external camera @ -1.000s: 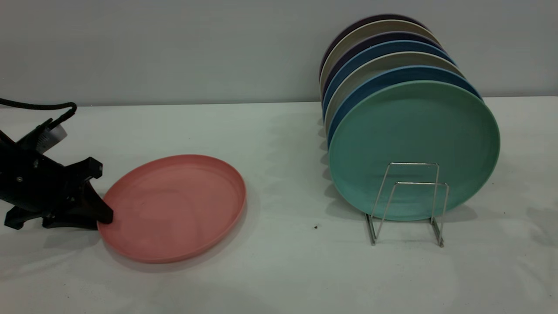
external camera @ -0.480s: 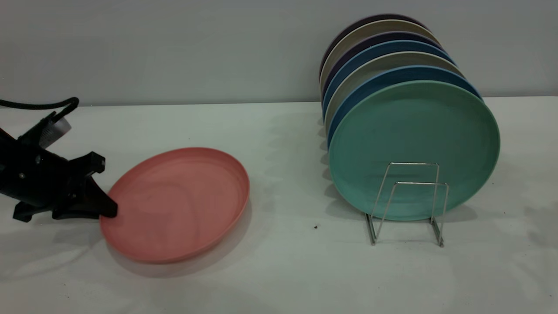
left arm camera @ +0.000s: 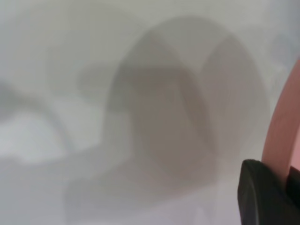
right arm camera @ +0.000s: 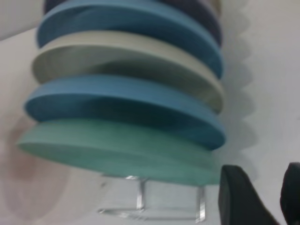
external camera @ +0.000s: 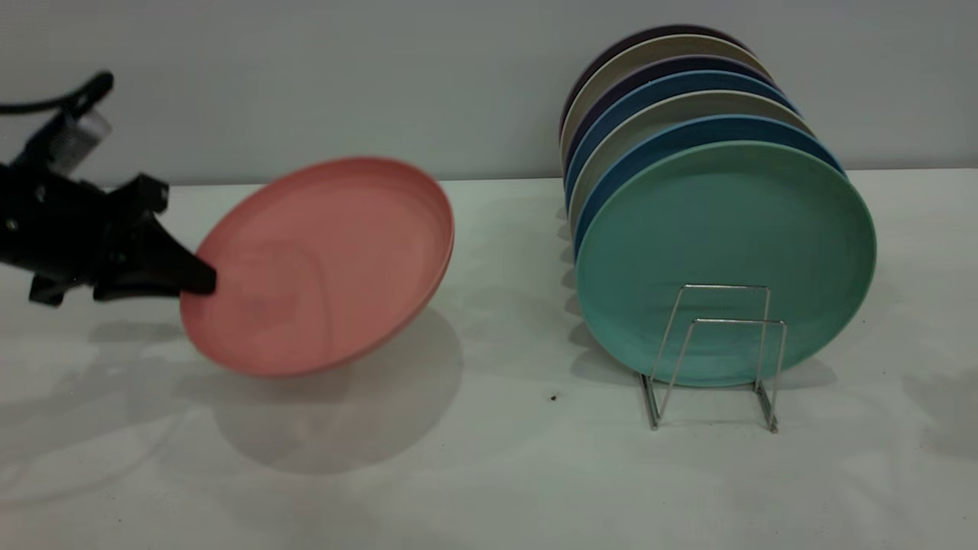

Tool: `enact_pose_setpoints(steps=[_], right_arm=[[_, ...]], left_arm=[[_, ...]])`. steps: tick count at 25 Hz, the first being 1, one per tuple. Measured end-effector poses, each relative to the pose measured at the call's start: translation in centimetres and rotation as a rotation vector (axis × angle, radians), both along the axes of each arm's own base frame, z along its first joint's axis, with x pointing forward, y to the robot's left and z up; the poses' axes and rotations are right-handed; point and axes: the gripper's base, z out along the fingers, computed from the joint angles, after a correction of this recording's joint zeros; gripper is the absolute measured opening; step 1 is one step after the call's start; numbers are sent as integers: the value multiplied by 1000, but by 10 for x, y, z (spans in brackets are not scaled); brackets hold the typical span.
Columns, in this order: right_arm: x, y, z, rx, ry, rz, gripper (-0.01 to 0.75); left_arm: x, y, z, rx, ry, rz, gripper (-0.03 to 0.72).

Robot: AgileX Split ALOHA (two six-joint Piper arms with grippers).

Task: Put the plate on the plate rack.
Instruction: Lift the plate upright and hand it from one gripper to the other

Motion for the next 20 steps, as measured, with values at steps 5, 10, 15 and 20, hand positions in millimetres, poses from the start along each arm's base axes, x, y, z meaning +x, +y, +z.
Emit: enact_pose_setpoints(steps=[5, 10, 15, 20], right_arm=[[-15, 14, -2, 134, 36, 18, 243], [-26, 37, 3, 322, 46, 116, 243], [-32, 80, 2, 365, 52, 277, 243], [-32, 116, -1, 313, 65, 355, 243]], left_arm=[[-2, -5, 22, -50, -47, -47, 14], [-4, -16, 29, -87, -54, -101, 13], [-7, -53, 29, -92, -48, -204, 12], [-13, -94, 35, -66, -59, -298, 12]])
